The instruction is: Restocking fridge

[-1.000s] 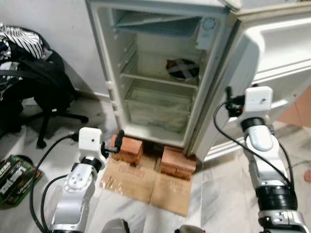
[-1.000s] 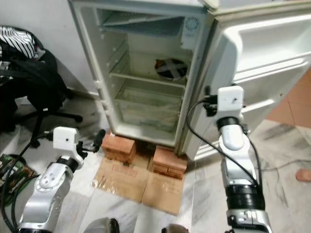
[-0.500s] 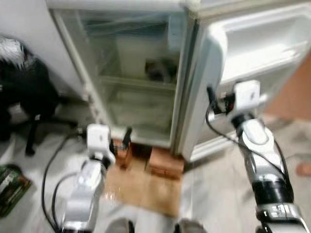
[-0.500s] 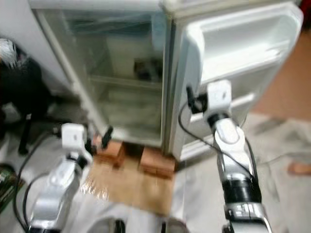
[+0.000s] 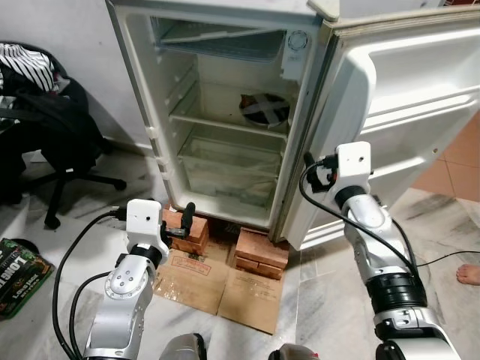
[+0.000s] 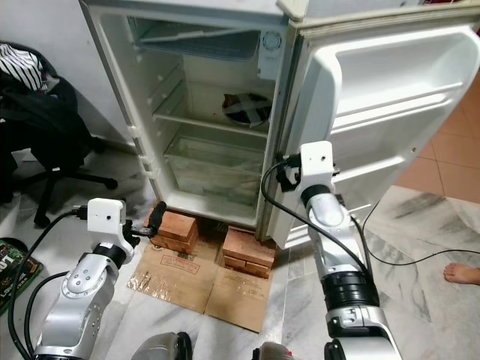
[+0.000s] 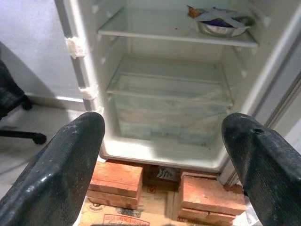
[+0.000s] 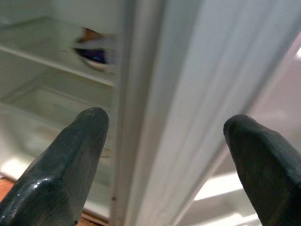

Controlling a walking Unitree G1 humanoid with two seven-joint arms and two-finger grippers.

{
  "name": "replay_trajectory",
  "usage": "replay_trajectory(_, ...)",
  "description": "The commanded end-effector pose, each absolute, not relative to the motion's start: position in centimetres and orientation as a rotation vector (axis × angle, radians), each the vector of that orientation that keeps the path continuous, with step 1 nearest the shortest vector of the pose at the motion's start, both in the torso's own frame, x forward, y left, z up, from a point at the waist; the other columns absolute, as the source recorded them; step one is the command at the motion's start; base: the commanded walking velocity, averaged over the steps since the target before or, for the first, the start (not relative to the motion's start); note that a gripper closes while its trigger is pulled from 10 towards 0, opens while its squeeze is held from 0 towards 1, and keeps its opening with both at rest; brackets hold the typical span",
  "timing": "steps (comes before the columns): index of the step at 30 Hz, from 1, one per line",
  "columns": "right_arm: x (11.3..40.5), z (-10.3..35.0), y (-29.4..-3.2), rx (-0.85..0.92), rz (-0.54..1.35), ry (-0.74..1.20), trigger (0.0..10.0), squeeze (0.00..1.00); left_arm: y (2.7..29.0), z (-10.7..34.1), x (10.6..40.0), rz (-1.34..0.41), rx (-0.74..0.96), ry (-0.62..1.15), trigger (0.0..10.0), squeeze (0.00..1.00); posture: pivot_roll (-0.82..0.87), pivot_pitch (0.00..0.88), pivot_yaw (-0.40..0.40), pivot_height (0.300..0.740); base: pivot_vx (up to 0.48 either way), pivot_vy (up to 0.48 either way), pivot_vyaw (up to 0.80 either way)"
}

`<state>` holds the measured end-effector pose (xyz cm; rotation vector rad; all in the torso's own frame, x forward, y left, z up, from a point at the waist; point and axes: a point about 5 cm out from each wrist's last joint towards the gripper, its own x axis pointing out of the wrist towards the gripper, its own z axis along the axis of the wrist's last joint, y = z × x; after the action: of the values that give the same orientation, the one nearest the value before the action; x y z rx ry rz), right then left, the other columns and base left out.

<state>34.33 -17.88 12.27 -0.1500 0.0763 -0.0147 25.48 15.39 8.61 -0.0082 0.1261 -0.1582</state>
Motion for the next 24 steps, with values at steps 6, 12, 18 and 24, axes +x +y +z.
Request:
replay_trajectory(6, 34.7, 12.2, -19.3, -0.168, -0.166, 0.098, 10.0, 0.00, 16.5, 8.6, 24.6, -0.121, 0.011, 0.145, 10.0, 0.00, 0.09, 0.139, 0.018, 0.740, 0.000, 0.000, 0.00)
replay_trajectory(12, 34.7, 11.7, -20.1, -0.164, -0.221, 0.114, 10.0, 0.00, 16.7, 8.7, 24.2, -0.116, 0.016, 0.154, 10.0, 0.00, 0.10, 0.149, 0.025, 0.740, 0.000, 0.000, 0.00)
replay_trajectory(18, 35.6, 12.4, -20.3, -0.132, -0.237, 0.085, 10.0, 0.00, 16.8, 8.8, 24.1, -0.119, 0.024, 0.159, 10.0, 0.00, 0.11, 0.156, 0.035, 0.740, 0.000, 0.000, 0.00)
replay_trajectory(24, 36.9, 13.7, -19.1, -0.039, -0.179, 0.010, 10.0, 0.00, 16.8, 8.9, 24.1, -0.123, 0.030, 0.162, 10.0, 0.00, 0.12, 0.159, 0.040, 0.740, 0.000, 0.000, 0.00)
